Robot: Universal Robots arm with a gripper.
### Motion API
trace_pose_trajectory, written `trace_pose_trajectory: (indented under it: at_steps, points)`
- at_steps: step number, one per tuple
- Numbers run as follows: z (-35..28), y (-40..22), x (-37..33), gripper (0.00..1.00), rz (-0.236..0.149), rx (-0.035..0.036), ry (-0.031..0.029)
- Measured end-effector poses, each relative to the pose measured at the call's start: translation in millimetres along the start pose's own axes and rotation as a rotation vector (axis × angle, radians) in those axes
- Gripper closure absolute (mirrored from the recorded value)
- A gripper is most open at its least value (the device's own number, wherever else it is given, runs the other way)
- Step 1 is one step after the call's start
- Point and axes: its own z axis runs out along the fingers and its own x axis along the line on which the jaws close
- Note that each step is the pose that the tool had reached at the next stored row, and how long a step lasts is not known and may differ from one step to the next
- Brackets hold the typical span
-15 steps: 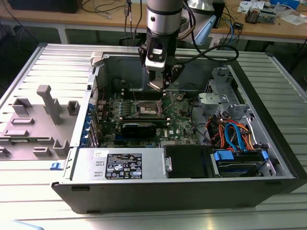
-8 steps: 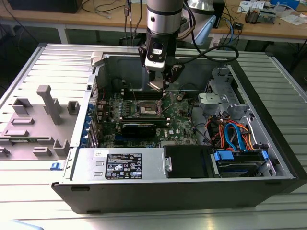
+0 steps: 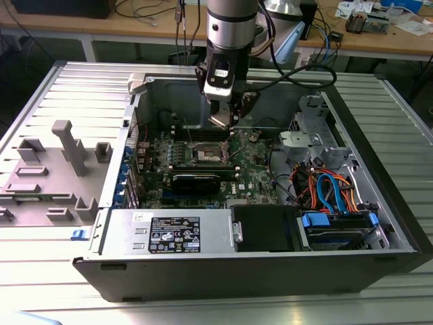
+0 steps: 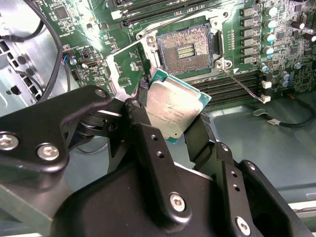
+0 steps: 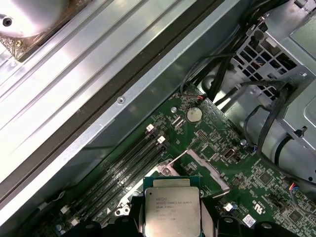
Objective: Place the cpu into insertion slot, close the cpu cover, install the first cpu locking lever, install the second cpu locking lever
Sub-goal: 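Place the cpu into insertion slot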
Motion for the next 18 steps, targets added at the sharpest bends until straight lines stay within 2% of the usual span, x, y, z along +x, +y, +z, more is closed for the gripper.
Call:
trace_pose_trajectory:
  at_steps: [18]
  points:
    - [1.1,-0.1,0.0,0.45,0.017,-0.0003,-0.0013]
